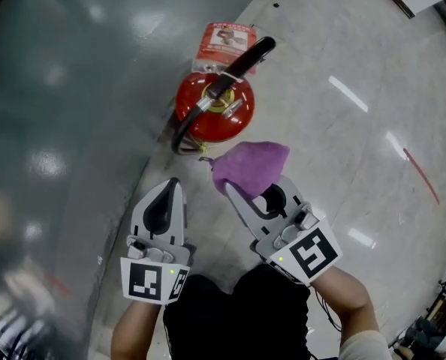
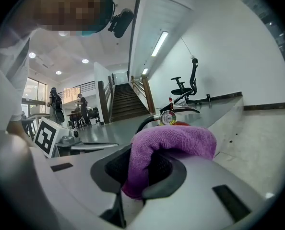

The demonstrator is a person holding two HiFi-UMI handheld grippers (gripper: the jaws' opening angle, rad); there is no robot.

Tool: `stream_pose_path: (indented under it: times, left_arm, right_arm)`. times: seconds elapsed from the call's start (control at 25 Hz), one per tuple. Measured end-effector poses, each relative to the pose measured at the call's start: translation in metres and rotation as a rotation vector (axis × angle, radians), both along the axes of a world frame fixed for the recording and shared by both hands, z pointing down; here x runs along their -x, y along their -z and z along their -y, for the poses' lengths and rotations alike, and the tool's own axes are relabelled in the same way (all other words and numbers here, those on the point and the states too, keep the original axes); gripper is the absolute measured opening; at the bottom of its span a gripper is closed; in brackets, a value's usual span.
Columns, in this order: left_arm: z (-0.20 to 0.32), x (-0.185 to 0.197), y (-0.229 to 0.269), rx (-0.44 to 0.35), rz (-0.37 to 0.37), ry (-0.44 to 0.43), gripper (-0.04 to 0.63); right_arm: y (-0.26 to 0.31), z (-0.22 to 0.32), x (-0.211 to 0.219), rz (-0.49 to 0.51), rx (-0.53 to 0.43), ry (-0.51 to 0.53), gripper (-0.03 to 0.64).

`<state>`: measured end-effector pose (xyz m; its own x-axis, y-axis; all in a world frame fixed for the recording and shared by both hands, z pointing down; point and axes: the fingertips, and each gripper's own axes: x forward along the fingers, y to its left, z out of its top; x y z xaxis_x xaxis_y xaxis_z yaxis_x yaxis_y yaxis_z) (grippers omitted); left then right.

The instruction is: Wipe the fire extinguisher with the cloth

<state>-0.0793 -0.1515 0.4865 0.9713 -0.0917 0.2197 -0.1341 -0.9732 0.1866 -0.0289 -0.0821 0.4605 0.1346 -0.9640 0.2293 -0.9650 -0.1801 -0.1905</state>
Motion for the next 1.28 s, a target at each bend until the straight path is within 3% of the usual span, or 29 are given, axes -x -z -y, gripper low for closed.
stream_pose_path:
  times: [0.2,0.44,0.88,1.28]
  left_arm:
    - [-0.008,-0.001,0.04,0.002,0.08,0.005,0.005]
    - [-0.021,0.006,0.101,0.09,0.135,-0.004,0.005]
    - [-0.068,0.048,0.254,0.126,0.24,-0.047,0.005]
    - [-0.095,0.063,0.413,0.084,0.212,-0.053,0.005]
  right_arm:
    - [0.026,-0.006,0.01,0.081,0.062,-0.034,0.061]
    - [0.069,-0.019,0.022,0.166,0.149,-0.086,0.061]
    - [0.209,-0.051,0.069,0.28,0.236,-0.139,0.062]
    - [0.367,-0.094,0.081,0.249,0.189,-0.231,0.063]
